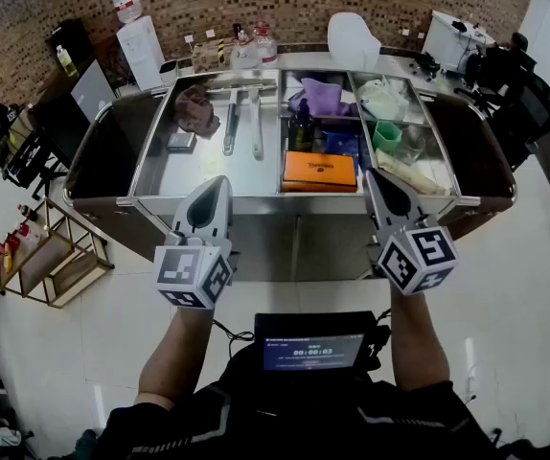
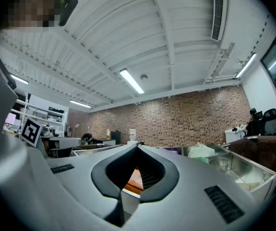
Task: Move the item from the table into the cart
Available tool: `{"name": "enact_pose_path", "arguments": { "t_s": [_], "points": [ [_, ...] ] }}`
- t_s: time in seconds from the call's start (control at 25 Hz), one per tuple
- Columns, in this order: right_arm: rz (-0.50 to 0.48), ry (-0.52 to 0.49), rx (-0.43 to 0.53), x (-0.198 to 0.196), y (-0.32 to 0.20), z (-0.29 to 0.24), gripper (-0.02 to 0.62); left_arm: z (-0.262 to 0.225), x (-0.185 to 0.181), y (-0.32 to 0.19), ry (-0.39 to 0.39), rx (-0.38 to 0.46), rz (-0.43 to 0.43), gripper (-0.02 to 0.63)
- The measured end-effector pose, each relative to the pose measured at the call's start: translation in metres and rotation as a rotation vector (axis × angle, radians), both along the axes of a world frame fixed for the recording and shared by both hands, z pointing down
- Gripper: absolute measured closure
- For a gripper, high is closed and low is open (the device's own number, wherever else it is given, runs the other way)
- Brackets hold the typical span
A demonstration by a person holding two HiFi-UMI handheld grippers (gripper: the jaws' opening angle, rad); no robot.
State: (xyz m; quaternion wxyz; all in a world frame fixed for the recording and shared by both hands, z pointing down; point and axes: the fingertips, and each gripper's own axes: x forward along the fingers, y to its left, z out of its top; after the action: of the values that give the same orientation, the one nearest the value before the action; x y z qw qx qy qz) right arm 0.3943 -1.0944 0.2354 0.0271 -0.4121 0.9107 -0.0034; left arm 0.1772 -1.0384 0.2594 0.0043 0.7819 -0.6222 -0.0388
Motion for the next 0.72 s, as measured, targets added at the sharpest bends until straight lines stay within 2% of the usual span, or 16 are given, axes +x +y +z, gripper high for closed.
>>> {"name": "enact_pose_path", "arguments": {
  "t_s": [0.2,0.4,0.56,0.72],
  "points": [
    [-0.022,-0.009,0.004,-0.023,0.007,-0.007,0.589,-0.002,-0.021,0.010,-0.004,0.003,-0.014,0.604],
    [-0.096,-0.008,0.015,-0.077,0.017,-0.012,0.589,-0.003,-0.067,0.032,-0.002,0.010,-0.083,0.604],
    [-0.194,-0.011,0.027,-0.131,0.029,-0.013,0.589,0.000,-0.114,0.061,-0.015,0.020,-0.180,0.604],
    [-0.308,-0.005,0.007,-0.181,0.039,-0.007,0.589,0.005,-0.153,0.102,-0.017,0.009,-0.315,0.604]
  ]
}}
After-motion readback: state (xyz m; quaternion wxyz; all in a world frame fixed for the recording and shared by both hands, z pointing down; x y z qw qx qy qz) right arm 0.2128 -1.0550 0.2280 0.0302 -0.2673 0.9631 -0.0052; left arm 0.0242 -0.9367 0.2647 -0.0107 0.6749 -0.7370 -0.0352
